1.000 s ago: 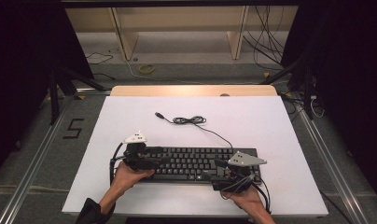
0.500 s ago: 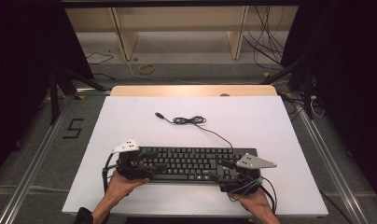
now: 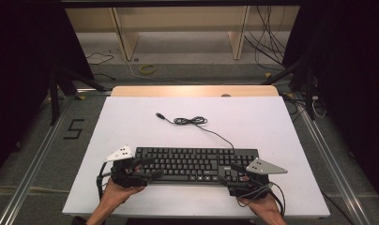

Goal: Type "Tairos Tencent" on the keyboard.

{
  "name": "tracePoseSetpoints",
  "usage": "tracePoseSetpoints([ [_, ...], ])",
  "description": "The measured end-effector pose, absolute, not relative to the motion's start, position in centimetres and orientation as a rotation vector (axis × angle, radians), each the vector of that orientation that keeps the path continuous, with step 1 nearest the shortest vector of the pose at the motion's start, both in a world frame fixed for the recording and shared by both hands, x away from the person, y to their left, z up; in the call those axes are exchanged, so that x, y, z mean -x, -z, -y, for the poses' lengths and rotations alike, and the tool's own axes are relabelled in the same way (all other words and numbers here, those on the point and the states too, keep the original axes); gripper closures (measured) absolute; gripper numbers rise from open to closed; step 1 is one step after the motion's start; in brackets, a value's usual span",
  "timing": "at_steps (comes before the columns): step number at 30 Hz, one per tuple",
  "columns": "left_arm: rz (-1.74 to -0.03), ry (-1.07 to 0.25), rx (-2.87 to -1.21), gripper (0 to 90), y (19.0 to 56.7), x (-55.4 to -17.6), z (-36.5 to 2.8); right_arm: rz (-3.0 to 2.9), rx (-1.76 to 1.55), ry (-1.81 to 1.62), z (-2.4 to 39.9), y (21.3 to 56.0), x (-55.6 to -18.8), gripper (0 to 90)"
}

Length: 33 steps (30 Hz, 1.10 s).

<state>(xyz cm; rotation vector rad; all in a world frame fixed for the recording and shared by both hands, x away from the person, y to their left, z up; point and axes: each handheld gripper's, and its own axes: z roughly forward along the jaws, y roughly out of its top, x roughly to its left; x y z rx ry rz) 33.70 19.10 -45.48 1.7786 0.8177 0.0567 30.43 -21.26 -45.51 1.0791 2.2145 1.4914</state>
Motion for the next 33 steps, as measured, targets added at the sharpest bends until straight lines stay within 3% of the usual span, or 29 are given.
tracePoseSetpoints([
  [33,-0.840,-0.081,-1.771,25.7,45.9,-32.6,-19.9,-2.177,-1.123,-1.487,23.0,45.9,-29.6,29.7],
])
